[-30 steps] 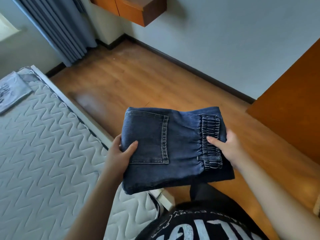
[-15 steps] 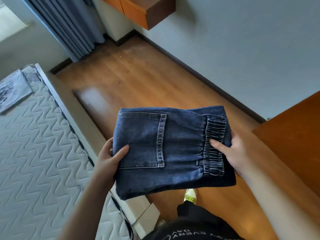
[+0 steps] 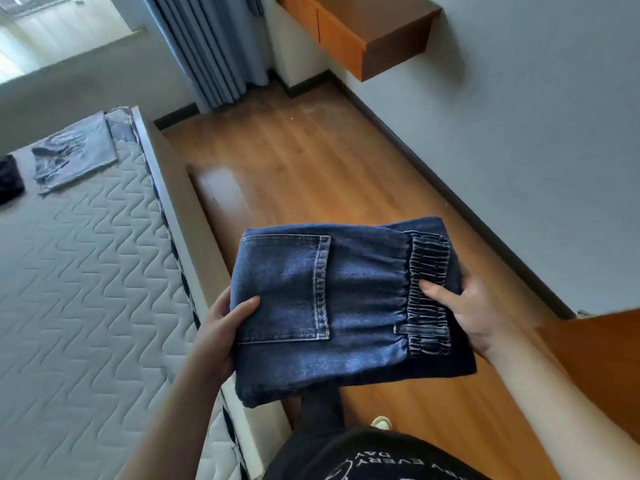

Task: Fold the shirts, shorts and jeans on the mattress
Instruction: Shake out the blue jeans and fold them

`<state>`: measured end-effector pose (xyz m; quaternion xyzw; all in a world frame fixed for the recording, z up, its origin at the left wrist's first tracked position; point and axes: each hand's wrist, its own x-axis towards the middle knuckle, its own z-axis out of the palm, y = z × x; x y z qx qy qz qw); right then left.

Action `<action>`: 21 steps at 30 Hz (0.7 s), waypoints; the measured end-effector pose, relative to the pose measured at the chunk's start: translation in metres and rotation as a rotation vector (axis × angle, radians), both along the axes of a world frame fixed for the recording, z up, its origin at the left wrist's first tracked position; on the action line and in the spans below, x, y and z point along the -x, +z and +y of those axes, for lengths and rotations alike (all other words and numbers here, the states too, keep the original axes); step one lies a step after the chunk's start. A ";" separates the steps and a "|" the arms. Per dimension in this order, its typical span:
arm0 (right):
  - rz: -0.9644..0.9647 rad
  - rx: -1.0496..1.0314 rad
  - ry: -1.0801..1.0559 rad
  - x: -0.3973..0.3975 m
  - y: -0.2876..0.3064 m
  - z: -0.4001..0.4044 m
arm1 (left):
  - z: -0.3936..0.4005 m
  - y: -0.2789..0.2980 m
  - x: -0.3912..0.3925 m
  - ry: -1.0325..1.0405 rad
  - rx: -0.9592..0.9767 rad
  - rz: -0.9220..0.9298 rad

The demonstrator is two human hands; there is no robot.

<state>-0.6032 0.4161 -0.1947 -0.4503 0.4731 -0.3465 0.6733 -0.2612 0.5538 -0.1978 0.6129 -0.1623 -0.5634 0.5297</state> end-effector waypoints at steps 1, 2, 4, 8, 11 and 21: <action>-0.004 0.004 0.019 -0.009 0.000 -0.009 | -0.005 -0.001 -0.007 0.024 0.005 -0.007; -0.002 0.013 0.038 -0.021 -0.001 -0.021 | -0.012 -0.002 -0.016 0.050 0.010 -0.013; 0.025 0.040 0.069 -0.048 -0.001 -0.046 | -0.027 -0.005 -0.037 0.085 0.029 -0.030; 0.074 0.071 0.088 -0.109 -0.002 -0.098 | -0.064 -0.007 -0.082 0.150 0.051 -0.099; 0.100 0.120 0.099 -0.158 -0.001 -0.131 | -0.095 -0.002 -0.124 0.167 0.063 -0.141; 0.150 0.156 0.079 -0.238 0.007 -0.261 | -0.230 0.008 -0.207 0.196 0.103 -0.146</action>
